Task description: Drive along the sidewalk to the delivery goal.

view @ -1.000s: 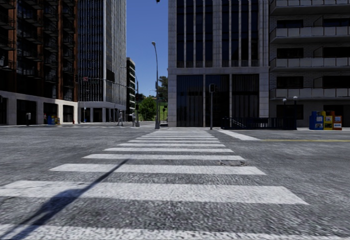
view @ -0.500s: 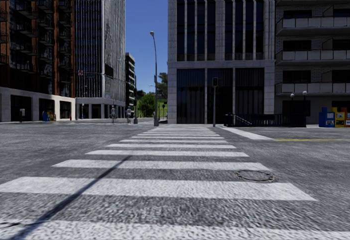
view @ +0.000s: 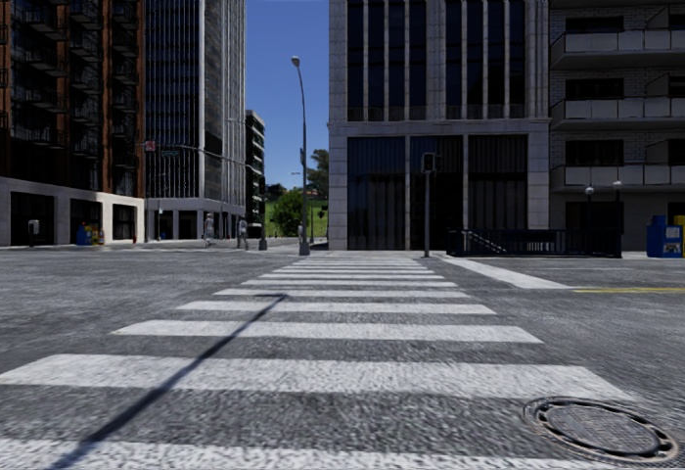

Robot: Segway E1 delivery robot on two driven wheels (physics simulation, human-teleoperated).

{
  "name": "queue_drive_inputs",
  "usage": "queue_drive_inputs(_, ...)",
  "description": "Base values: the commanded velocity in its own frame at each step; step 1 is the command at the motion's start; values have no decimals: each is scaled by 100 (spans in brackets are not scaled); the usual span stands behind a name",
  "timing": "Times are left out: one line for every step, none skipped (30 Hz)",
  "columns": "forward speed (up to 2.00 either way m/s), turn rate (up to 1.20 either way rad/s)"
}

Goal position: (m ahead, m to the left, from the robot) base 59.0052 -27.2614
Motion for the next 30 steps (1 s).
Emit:
queue_drive_inputs(200,0)
queue_drive_inputs(200,0)
queue_drive_inputs(200,0)
queue_drive_inputs(200,0)
queue_drive_inputs(200,0)
queue_drive_inputs(200,0)
queue_drive_inputs(200,0)
queue_drive_inputs(200,0)
queue_drive_inputs(200,0)
queue_drive_inputs(200,0)
queue_drive_inputs(200,0)
queue_drive_inputs(200,0)
queue_drive_inputs(200,0)
queue_drive_inputs(200,0)
queue_drive_inputs(200,0)
queue_drive_inputs(200,0)
queue_drive_inputs(200,-3)
queue_drive_inputs(200,-3)
queue_drive_inputs(200,-5)
queue_drive_inputs(200,-5)
queue_drive_inputs(200,-5)
queue_drive_inputs(200,-5)
queue_drive_inputs(200,-6)
queue_drive_inputs(200,-6)
queue_drive_inputs(200,-6)
queue_drive_inputs(200,-6)
queue_drive_inputs(200,-6)
queue_drive_inputs(200,-6)
queue_drive_inputs(200,-6)
queue_drive_inputs(200,-6)
